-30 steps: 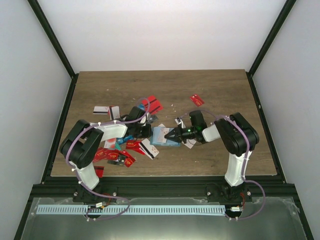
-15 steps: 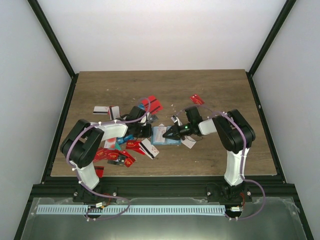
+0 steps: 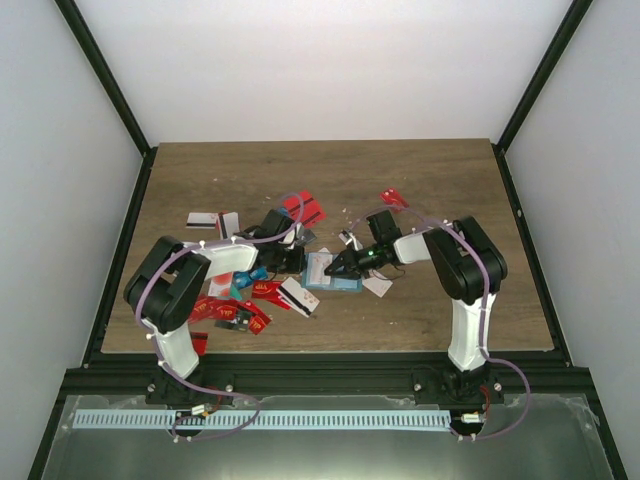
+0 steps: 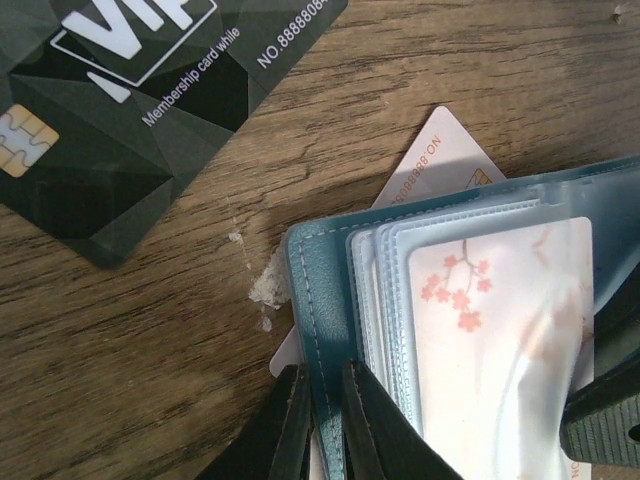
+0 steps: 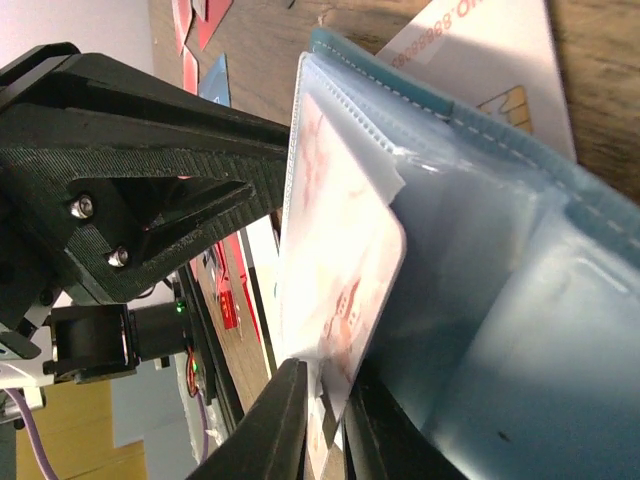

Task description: Put the credit cards into the card holder

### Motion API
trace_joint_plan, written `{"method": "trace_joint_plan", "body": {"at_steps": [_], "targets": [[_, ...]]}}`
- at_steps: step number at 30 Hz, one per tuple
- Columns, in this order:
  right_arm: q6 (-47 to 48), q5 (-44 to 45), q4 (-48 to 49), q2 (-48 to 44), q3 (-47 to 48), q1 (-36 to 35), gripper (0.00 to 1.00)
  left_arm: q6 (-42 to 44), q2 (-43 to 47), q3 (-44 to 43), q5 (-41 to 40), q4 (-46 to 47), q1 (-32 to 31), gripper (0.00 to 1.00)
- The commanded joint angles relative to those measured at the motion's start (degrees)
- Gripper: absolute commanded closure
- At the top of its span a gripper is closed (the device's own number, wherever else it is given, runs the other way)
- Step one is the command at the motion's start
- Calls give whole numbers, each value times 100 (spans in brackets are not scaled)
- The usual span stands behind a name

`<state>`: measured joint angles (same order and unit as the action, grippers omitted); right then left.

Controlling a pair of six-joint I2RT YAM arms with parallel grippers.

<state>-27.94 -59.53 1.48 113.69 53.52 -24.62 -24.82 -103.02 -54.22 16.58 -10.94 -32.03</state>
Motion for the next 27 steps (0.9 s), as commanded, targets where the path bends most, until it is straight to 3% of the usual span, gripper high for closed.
{"method": "trace_joint_plan", "body": {"at_steps": [1,6,17,27], "targets": [[79,-4,-133,102,209,-96,85,96,-51,-85,-27,-4,-49,88],[160,122,-301,-149,144,-95,75,16,50,-62,-211,-52,-57,88],[477,1181,-1110,-884,55,-95,37,-63,339,-54,-599,-317,-53,86],[469,1552,-1262,-1375,-89,-409,33,-10,691,227,-1271,-857,-60,73]]}}
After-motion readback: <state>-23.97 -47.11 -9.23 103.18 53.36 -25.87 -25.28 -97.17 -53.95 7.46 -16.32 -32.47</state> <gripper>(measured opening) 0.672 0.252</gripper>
